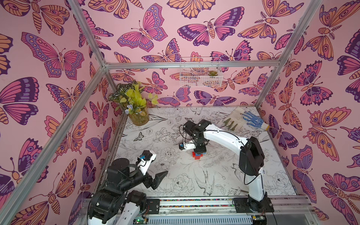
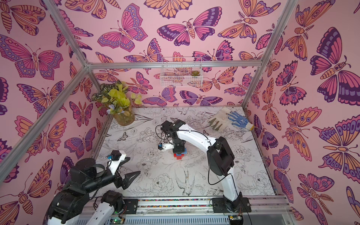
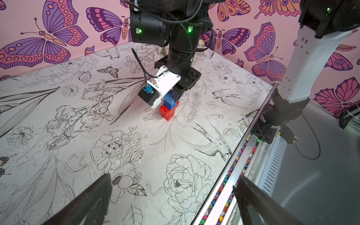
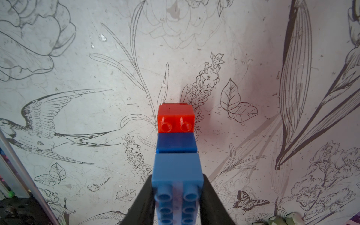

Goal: Assemble the letter f with lego
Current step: Assemble the lego brick with the lego brick.

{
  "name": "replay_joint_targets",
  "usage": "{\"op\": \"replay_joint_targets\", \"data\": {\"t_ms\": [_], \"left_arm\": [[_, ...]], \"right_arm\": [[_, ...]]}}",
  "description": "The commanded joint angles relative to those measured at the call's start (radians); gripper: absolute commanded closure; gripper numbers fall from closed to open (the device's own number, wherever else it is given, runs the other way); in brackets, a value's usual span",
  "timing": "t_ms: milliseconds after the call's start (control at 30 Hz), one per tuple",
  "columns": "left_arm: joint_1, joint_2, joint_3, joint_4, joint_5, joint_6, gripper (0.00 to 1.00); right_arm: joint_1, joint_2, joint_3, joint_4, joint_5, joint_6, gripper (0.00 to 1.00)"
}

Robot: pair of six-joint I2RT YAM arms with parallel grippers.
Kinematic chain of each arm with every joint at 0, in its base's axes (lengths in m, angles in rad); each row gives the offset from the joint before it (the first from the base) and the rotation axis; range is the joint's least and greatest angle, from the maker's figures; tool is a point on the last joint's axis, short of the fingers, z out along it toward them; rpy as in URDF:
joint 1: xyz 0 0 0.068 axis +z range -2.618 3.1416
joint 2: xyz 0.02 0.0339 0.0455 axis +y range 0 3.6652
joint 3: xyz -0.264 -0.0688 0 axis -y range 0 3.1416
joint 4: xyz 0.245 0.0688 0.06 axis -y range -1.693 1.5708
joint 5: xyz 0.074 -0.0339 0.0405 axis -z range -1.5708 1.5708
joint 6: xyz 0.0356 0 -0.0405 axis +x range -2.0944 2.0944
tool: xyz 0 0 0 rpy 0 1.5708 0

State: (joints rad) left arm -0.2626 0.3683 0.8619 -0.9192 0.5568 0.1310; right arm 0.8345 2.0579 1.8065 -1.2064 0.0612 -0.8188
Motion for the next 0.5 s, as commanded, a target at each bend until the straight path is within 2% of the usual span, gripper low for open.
{"op": "replay_joint_targets", "data": {"t_ms": [0, 467], "left_arm": [[-0.006, -0.012, 0.008, -0.017, 0.003, 0.012, 0.0], [-0.006, -0.015, 0.006, -0.018, 0.005, 0.012, 0.0]], "right_arm": [[0.021, 0.07, 0.002, -0.036, 0.02, 0.022, 0.8], [0.037, 0.116, 0.039, -0.08, 0.057, 0.036, 0.8]]}}
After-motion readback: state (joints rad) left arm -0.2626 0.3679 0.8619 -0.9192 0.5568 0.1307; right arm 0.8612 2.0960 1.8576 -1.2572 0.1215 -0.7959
